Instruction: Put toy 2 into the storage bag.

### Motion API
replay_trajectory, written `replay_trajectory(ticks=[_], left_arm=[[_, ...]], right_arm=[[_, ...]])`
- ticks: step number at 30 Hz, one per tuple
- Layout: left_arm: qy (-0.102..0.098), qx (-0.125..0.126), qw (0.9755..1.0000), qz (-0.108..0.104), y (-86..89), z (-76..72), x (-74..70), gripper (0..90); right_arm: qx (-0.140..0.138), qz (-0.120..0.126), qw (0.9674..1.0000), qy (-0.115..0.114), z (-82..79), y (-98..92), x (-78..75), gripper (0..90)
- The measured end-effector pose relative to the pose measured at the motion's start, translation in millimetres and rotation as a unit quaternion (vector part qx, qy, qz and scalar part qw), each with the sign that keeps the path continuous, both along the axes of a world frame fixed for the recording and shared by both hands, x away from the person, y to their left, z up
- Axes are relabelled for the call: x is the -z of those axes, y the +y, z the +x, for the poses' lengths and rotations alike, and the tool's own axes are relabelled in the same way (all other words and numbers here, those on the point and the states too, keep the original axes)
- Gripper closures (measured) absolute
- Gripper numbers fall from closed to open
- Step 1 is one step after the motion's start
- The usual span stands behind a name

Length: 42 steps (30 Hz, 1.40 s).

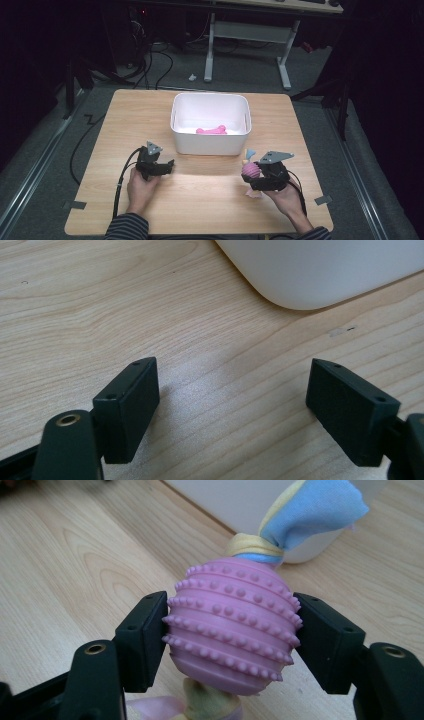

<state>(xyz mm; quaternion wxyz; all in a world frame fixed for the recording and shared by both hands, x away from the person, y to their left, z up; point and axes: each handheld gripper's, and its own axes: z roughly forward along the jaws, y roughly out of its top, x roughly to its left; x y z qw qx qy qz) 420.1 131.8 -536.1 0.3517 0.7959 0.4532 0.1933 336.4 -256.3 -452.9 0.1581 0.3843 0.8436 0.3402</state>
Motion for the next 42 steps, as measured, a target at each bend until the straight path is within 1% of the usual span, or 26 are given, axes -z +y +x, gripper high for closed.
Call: replay_trajectory(ticks=[3, 6, 11, 13, 15, 17, 19, 24, 29, 33, 36, 40, 42], left_arm=[[0.0, 0.0, 1.0, 0.0, 0.0, -0.1, 0.0, 21.6], [0.0, 0.0, 1.0, 0.0, 0.3, 0.0, -0.1, 21.9], [0.0, 0.0, 1.0, -0.001, 0.4, 0.1, 0.0, 22.2], [0.0, 0.0, 1.0, -0.001, 0.4, 0.2, 0.0, 22.2], [0.0, 0.0, 1.0, -0.001, 0.4, 0.1, -0.1, 22.2], [0.0, 0.0, 1.0, -0.001, 0.4, 0.1, -0.1, 22.2], [0.0, 0.0, 1.0, -0.001, 0.4, 0.2, -0.1, 22.2], [-0.001, -0.002, 1.0, 0.001, 0.1, 0.4, -0.1, 22.3], [-0.001, -0.002, 1.0, 0.001, 0.1, 0.2, -0.1, 22.2], [-0.001, -0.003, 1.0, 0.001, 0.0, 0.1, -0.1, 22.2], [-0.001, -0.003, 1.0, 0.001, 0.1, 0.2, -0.1, 22.2], [0.0, -0.002, 1.0, 0.001, 0.2, 0.1, -0.2, 22.2], [0.0, -0.002, 1.0, 0.0, 0.2, 0.1, -0.2, 22.2]], right_arm=[[-0.003, 0.011, 0.9999, -0.006, 0.8, -2.2, -6.2, 33.9], [-0.006, 0.02, 0.9998, -0.007, 2.8, -3.6, -12.0, 33.9], [-0.013, 0.022, 0.9996, -0.015, 4.2, -3.3, -27.5, 34.0], [-0.019, 0.019, 0.9994, -0.021, 4.6, -2.9, -33.9, 34.0], [-0.023, 0.018, 0.9993, -0.022, 6.4, -3.0, -38.3, 34.0], [-0.03, 0.02, 0.9991, -0.022, 9.5, -3.3, -42.6, 34.0], [-0.038, 0.029, 0.9987, -0.017, 13.5, -3.9, -46.7, 33.9], [-0.04, 0.046, 0.998, -0.014, 21.3, -4.5, -57.7, 33.9], [-0.039, 0.051, 0.9978, -0.016, 27.9, -3.3, -66.5, 34.0], [-0.043, 0.047, 0.9978, -0.015, 36.1, 1.7, -72.2, 34.0], [-0.048, 0.052, 0.9974, -0.015, 42.3, 5.1, -77.6, 34.0], [-0.047, 0.063, 0.9968, -0.014, 49.1, 6.8, -86.3, 34.0], [-0.045, 0.064, 0.9968, -0.014, 53.1, 7.5, -90.1, 34.0]])
